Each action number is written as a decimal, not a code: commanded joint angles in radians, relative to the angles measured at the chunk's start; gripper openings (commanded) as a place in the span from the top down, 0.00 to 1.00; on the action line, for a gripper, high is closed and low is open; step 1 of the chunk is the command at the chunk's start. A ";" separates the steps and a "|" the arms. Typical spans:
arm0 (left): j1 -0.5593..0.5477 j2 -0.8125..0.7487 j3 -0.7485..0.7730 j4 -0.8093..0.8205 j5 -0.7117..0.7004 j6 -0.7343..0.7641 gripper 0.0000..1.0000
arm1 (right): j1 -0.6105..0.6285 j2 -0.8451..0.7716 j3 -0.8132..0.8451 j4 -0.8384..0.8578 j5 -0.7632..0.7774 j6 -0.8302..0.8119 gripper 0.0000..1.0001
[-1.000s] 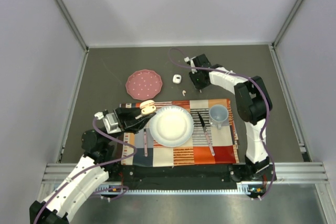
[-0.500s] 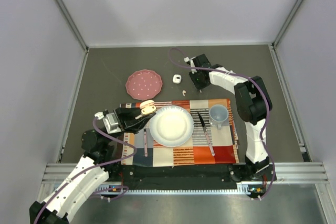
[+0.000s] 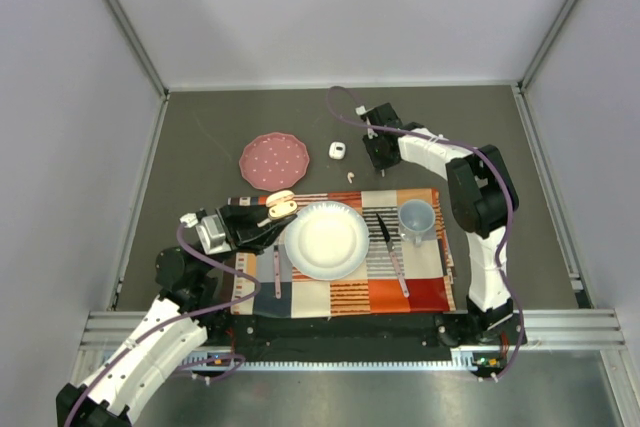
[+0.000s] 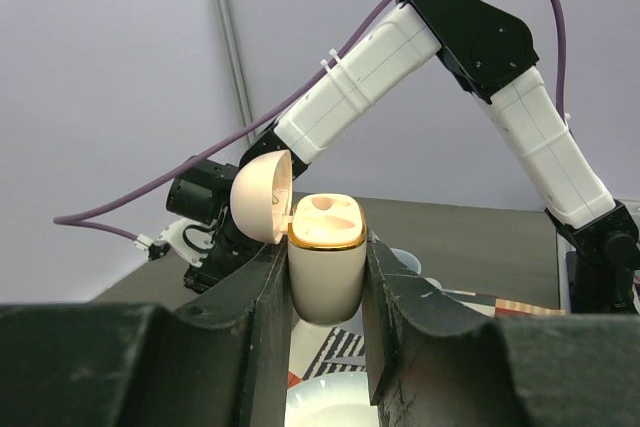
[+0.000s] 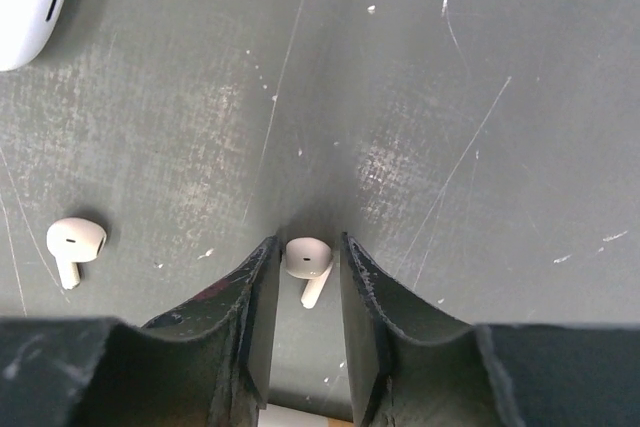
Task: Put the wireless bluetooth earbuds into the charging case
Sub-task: Pick up the right earbud from the center of the board.
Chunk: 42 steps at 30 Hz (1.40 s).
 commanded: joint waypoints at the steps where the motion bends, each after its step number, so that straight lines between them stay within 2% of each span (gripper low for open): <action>1: -0.001 -0.017 0.025 0.008 -0.022 0.011 1.00 | -0.009 -0.029 0.014 0.008 0.035 0.049 0.67; 5: -0.001 -0.020 0.023 0.005 -0.025 0.013 1.00 | -0.009 -0.040 0.011 0.005 0.026 0.044 0.64; 10: -0.001 -0.020 0.023 0.005 -0.023 0.013 1.00 | -0.009 -0.048 0.008 0.005 0.023 0.027 0.64; 24: -0.001 -0.011 0.028 0.011 -0.020 0.014 1.00 | -0.010 -0.045 0.002 0.004 0.021 0.030 0.75; 25: -0.001 -0.009 0.028 0.012 -0.020 0.016 1.00 | -0.010 -0.048 -0.001 0.005 0.021 0.033 0.77; 26: -0.001 -0.008 0.029 0.012 -0.019 0.016 1.00 | -0.010 -0.049 -0.001 0.005 0.020 0.033 0.84; 31: -0.001 -0.003 0.033 0.012 -0.019 0.017 1.00 | -0.009 -0.071 -0.001 0.008 0.010 0.041 0.87; 42: -0.001 0.010 0.034 0.017 -0.025 0.017 1.00 | 0.025 -0.256 -0.062 0.057 0.018 0.053 0.95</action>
